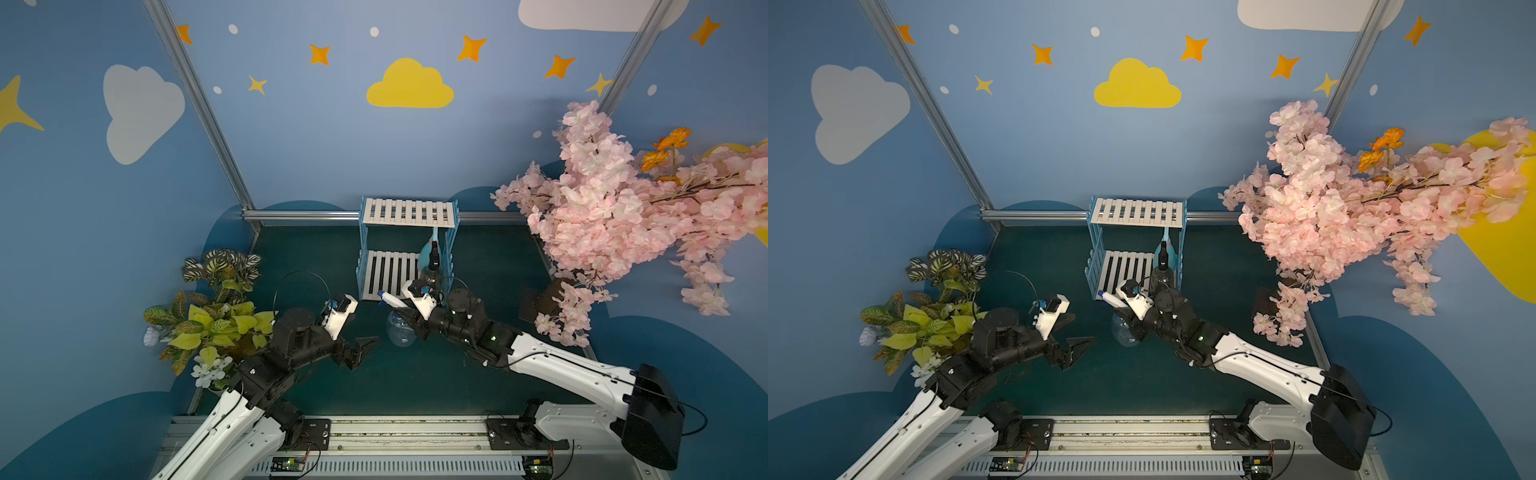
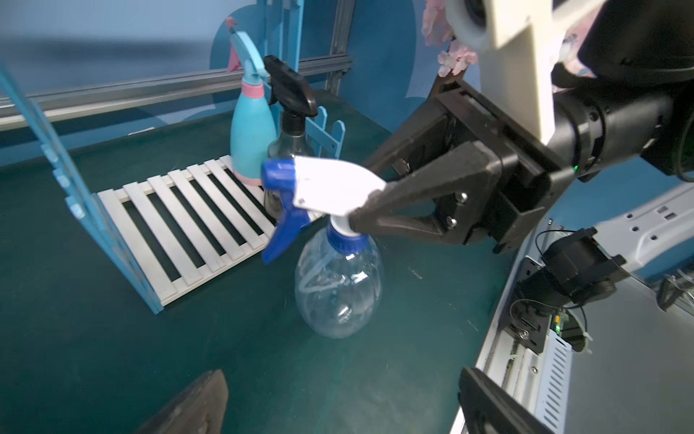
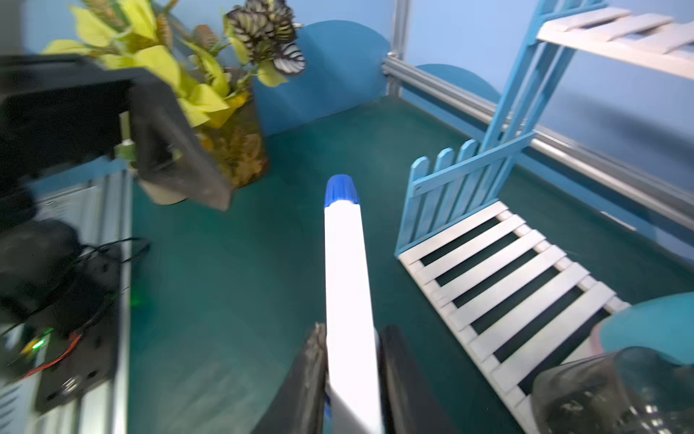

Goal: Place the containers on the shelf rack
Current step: 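Place the container on the shelf.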

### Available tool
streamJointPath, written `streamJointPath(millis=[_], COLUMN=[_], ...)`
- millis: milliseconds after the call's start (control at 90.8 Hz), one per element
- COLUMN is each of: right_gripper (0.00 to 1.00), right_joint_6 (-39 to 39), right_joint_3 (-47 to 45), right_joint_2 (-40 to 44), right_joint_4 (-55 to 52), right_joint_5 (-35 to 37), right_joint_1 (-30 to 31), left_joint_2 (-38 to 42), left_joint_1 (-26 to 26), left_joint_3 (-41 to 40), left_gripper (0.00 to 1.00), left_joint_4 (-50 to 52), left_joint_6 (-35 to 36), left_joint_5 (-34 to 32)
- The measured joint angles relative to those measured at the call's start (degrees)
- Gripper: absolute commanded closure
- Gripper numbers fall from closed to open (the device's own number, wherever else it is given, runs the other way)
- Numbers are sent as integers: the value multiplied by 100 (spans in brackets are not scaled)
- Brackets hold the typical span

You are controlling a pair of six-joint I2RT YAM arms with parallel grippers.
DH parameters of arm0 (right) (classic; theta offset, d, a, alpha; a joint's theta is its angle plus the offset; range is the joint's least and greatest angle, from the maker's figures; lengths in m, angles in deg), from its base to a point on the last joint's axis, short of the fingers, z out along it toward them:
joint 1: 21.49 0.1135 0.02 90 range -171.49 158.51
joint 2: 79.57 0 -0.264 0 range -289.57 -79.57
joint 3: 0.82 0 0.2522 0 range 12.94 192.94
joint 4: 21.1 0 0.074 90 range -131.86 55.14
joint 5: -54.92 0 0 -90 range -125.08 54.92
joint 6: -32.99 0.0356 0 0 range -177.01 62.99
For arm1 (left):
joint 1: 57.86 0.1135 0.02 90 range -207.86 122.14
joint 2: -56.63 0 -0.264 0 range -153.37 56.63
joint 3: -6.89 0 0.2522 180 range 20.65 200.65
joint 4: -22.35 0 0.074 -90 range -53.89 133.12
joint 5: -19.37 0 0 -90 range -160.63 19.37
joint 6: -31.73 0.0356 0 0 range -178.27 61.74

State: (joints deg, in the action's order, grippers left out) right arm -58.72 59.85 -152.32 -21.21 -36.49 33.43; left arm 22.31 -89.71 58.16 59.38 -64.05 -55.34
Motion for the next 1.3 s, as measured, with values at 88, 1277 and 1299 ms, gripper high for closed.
streamJointPath(millis=[88,1277,1299], right_gripper=[100,100,100], right_joint_6=[50,-140,-122], right_joint_3=[367,2898,2914], right_joint_2=[-608,-4640,-4662], right_joint_4=[332,2957,2959], right_joint_5=[588,2643,2645], right_joint_1=[20,-573,-584], left_joint_2=[199,254,251], left_joint_1=[-2,4,4], left_joint_3=[-212,-282,-282], left_gripper=[0,0,0], left_joint_4=[-24,-109,-109], left_joint_6=[-109,-155,-155], left_joint_5=[-201,-452,-452])
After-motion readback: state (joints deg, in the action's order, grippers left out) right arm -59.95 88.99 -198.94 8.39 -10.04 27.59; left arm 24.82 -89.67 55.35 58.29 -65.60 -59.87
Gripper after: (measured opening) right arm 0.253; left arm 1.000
